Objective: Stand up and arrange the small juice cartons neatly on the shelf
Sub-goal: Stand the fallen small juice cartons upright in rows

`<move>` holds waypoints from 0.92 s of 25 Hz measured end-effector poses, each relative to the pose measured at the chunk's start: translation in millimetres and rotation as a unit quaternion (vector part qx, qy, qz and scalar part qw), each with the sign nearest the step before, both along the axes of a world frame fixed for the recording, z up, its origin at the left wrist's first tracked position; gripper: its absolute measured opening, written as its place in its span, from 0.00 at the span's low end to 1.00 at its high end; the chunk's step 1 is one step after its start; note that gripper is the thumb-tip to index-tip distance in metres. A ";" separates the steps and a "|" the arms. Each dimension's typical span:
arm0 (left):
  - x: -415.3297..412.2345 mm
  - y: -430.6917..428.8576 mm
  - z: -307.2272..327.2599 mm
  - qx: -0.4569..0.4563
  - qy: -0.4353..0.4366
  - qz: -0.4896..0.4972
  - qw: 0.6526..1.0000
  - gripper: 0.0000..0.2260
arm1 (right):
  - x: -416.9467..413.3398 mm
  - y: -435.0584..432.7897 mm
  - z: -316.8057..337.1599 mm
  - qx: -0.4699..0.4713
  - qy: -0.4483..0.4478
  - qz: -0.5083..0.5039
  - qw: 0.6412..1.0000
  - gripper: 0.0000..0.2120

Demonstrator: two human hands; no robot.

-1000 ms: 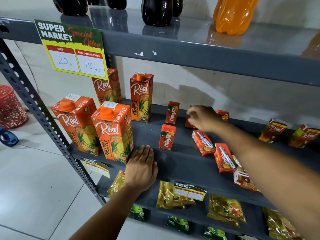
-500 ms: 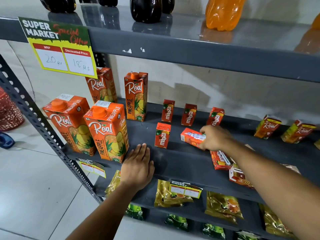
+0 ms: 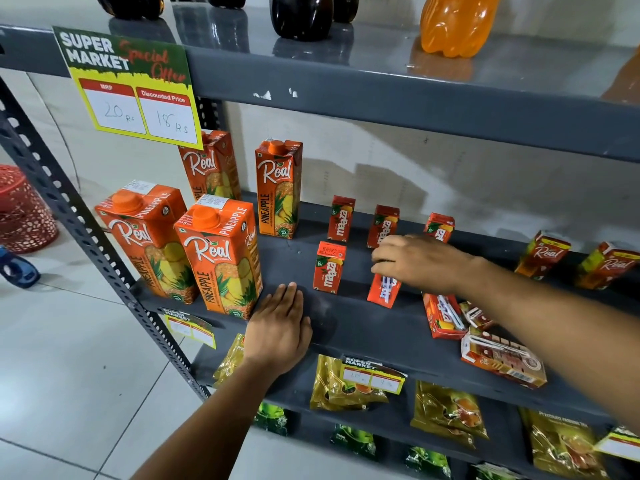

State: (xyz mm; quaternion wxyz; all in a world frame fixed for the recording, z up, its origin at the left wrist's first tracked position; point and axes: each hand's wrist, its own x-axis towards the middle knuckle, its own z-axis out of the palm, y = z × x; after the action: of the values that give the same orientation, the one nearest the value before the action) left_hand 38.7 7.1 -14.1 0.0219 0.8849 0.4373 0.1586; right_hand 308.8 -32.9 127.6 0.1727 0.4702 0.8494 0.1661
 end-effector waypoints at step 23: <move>1.6 -1.6 5.2 -0.007 0.004 0.000 1.000 0.24 | 0.9 15.6 15.9 -0.098 0.152 -0.223 0.958 0.28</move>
State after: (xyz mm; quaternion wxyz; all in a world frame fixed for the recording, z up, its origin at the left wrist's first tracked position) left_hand 40.3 5.5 -8.9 0.0265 0.8853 0.4386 0.1521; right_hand 309.7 -17.3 143.5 0.1198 0.6479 0.7515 -0.0338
